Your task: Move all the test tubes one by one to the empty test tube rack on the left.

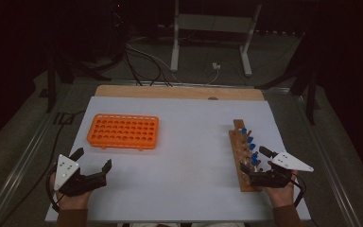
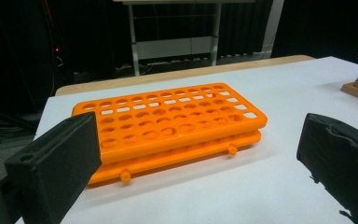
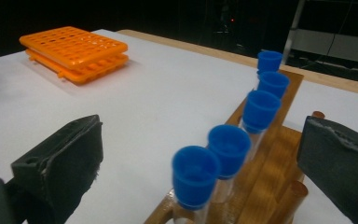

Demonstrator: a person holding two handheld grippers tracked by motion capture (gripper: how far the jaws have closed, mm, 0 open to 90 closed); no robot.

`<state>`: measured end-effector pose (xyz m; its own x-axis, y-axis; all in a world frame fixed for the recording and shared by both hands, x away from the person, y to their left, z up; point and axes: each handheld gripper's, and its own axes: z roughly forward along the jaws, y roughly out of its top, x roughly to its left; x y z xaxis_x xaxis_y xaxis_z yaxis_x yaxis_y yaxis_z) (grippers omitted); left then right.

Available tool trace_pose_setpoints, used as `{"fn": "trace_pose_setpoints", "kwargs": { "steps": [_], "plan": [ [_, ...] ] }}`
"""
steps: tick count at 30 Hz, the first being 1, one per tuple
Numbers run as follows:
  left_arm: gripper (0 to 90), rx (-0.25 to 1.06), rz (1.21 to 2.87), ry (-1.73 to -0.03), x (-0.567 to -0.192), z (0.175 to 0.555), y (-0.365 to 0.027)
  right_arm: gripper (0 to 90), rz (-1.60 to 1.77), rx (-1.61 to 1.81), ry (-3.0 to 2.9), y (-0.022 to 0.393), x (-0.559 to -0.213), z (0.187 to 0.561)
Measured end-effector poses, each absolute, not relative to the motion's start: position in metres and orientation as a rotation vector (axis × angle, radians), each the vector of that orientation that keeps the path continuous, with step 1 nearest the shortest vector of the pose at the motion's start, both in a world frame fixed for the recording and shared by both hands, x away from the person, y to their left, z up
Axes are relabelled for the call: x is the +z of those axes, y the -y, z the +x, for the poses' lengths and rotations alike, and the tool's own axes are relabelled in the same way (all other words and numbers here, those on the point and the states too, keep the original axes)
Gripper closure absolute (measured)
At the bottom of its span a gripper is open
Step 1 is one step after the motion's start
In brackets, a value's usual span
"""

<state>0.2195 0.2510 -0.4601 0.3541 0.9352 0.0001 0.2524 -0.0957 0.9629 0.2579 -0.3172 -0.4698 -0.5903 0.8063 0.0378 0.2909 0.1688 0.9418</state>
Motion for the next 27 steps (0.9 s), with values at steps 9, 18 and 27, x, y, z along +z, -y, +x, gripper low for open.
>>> {"fn": "trace_pose_setpoints", "kwargs": {
  "steps": [9,18,27],
  "plan": [
    [0.3,0.838,1.559,-1.124,-0.461,0.215,-0.258,0.4,1.024,1.436,-1.959,0.320,-0.469,0.258],
    [0.4,0.837,1.555,-1.144,-0.462,0.217,-0.259,0.7,1.024,1.433,-1.980,0.323,-0.463,0.254],
    [0.3,0.829,1.556,-1.152,-0.464,0.218,-0.259,15.2,1.006,1.420,-2.026,0.324,-0.459,0.243]
  ]
}}
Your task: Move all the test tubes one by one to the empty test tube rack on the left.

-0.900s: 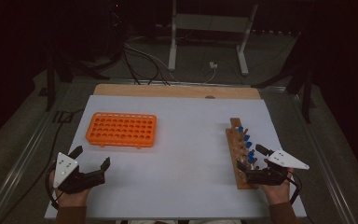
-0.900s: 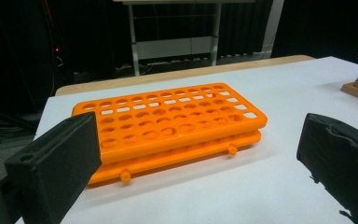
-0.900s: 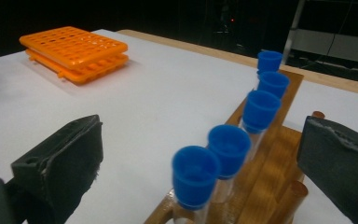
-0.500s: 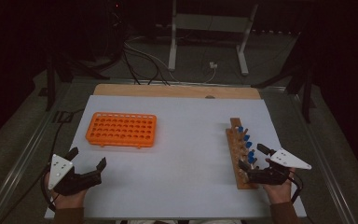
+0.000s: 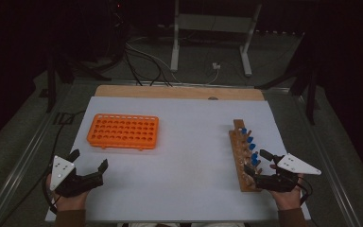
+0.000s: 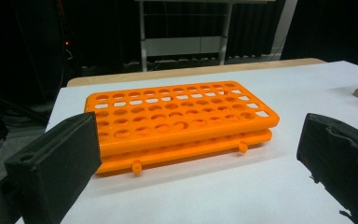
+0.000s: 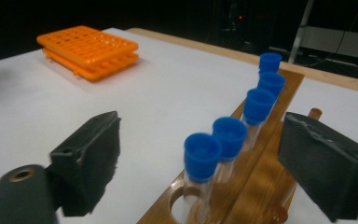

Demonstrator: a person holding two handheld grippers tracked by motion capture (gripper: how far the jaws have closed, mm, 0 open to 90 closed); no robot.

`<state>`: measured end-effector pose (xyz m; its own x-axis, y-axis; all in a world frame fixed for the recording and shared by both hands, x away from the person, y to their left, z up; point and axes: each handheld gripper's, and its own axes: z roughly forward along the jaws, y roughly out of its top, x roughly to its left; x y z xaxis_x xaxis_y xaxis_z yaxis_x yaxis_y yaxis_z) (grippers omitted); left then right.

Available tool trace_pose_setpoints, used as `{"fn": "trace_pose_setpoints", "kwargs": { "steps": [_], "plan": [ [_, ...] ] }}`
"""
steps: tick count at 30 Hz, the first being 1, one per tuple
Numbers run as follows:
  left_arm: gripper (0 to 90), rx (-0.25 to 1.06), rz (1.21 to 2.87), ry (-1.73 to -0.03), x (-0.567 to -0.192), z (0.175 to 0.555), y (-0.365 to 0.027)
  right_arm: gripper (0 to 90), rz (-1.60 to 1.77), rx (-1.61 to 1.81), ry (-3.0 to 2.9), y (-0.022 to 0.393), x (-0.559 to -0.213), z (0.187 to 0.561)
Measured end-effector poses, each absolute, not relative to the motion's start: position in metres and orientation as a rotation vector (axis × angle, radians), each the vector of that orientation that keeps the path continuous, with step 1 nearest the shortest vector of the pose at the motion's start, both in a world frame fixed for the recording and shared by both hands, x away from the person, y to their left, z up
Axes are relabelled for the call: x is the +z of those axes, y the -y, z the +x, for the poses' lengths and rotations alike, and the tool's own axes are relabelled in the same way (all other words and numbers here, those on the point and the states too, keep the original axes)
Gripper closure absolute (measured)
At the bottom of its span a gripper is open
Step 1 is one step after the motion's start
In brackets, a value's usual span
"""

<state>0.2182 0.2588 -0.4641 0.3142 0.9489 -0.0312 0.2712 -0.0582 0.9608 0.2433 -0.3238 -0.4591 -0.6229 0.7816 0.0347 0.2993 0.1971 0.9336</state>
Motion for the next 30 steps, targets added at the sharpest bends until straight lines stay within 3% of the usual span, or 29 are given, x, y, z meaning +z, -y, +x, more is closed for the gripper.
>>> {"fn": "trace_pose_setpoints", "kwargs": {
  "steps": [13,18,26,30],
  "plan": [
    [0.3,0.828,1.556,-1.157,-0.464,0.218,-0.259,43.8,1.004,1.312,-2.090,0.324,-0.464,0.233],
    [0.4,0.824,1.561,-1.154,-0.465,0.218,-0.259,62.1,0.979,1.287,-2.121,0.324,-0.467,0.230],
    [0.4,0.823,1.570,-1.147,-0.465,0.219,-0.257,74.6,0.965,1.276,-2.116,0.322,-0.468,0.232],
    [0.4,0.820,1.573,-1.147,-0.465,0.219,-0.256,76.0,0.967,1.268,-2.107,0.323,-0.465,0.232]
  ]
}}
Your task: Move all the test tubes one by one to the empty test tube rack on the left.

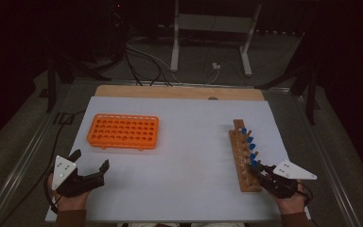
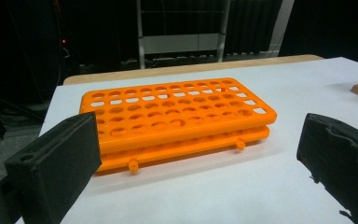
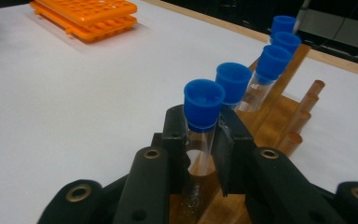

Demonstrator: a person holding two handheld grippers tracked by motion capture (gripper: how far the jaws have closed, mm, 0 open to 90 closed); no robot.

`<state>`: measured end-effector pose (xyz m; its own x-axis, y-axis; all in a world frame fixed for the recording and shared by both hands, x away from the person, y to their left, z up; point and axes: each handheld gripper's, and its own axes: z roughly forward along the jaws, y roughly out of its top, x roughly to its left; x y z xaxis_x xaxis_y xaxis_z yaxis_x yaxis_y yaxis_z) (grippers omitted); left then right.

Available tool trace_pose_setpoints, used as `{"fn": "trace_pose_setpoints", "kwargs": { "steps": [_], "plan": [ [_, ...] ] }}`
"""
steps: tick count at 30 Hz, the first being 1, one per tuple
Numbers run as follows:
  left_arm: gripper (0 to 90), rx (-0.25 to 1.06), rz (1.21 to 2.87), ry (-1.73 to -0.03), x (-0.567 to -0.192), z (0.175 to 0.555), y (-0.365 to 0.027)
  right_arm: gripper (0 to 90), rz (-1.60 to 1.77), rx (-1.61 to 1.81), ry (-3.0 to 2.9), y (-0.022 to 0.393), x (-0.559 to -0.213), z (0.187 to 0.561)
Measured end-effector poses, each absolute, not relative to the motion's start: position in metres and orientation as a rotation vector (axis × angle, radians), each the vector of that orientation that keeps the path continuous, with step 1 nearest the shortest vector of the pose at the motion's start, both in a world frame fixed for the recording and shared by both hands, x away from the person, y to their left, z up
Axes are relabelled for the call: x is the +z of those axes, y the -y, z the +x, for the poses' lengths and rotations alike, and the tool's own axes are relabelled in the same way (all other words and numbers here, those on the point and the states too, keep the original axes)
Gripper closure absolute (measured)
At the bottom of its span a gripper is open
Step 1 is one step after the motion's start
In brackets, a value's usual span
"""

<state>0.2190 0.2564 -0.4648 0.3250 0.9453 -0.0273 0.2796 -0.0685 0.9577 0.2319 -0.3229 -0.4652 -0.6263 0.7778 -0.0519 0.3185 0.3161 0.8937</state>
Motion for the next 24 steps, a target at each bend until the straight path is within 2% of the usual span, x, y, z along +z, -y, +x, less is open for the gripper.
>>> {"fn": "trace_pose_setpoints", "kwargs": {
  "steps": [18,24],
  "plan": [
    [0.3,0.739,1.592,-1.079,-0.461,0.223,-0.243,76.4,0.957,1.348,-2.097,0.325,-0.441,0.234],
    [0.4,0.703,1.609,-1.002,-0.454,0.224,-0.233,76.5,0.945,1.375,-2.089,0.328,-0.424,0.234]
  ]
}}
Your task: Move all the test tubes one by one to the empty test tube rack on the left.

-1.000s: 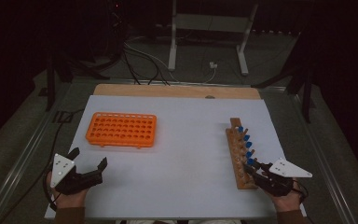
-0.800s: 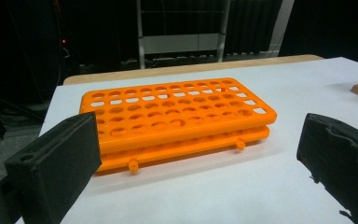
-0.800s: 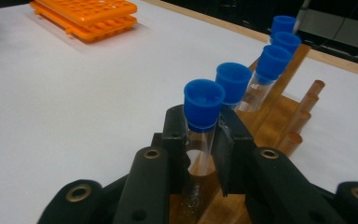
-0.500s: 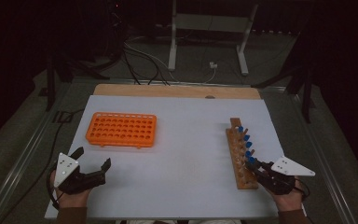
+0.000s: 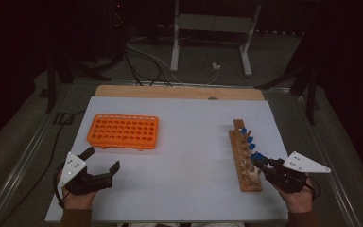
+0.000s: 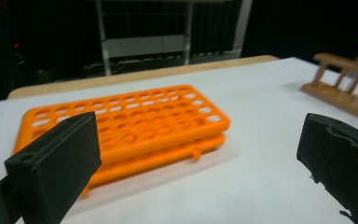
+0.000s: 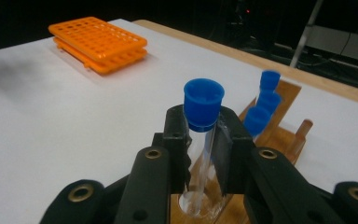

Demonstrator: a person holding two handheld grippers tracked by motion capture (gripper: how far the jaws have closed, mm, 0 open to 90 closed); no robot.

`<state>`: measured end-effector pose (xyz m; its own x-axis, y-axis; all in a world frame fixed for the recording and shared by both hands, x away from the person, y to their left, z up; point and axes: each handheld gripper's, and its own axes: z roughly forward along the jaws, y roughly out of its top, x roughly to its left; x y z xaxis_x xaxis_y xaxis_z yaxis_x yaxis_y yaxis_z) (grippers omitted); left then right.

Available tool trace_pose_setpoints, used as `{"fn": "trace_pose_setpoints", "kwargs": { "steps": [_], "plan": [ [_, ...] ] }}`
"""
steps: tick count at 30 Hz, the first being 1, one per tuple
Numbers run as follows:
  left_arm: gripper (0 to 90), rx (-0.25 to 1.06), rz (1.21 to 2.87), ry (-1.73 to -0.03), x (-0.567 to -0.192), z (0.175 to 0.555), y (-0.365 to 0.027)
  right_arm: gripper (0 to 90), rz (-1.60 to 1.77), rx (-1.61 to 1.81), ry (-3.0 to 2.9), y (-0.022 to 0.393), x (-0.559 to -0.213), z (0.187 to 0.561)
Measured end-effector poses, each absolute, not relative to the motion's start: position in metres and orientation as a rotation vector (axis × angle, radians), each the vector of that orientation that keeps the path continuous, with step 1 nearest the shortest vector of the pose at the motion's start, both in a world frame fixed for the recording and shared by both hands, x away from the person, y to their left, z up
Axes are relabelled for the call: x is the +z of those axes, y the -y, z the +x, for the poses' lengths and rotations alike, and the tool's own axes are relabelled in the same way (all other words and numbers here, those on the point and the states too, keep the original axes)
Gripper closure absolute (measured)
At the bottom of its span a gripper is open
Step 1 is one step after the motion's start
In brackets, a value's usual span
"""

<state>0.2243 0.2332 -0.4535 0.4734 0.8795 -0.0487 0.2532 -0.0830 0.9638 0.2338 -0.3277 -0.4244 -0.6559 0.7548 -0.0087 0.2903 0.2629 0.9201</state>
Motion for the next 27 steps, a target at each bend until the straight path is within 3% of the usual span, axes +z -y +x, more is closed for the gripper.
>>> {"fn": "trace_pose_setpoints", "kwargs": {
  "steps": [12,27],
  "plan": [
    [0.4,0.623,1.614,-0.919,-0.438,0.230,-0.208,76.6,0.881,1.427,-2.086,0.319,-0.398,0.238],
    [0.4,0.583,1.658,-0.821,-0.427,0.252,-0.153,76.5,0.876,1.507,-2.135,0.266,-0.407,0.267]
  ]
}}
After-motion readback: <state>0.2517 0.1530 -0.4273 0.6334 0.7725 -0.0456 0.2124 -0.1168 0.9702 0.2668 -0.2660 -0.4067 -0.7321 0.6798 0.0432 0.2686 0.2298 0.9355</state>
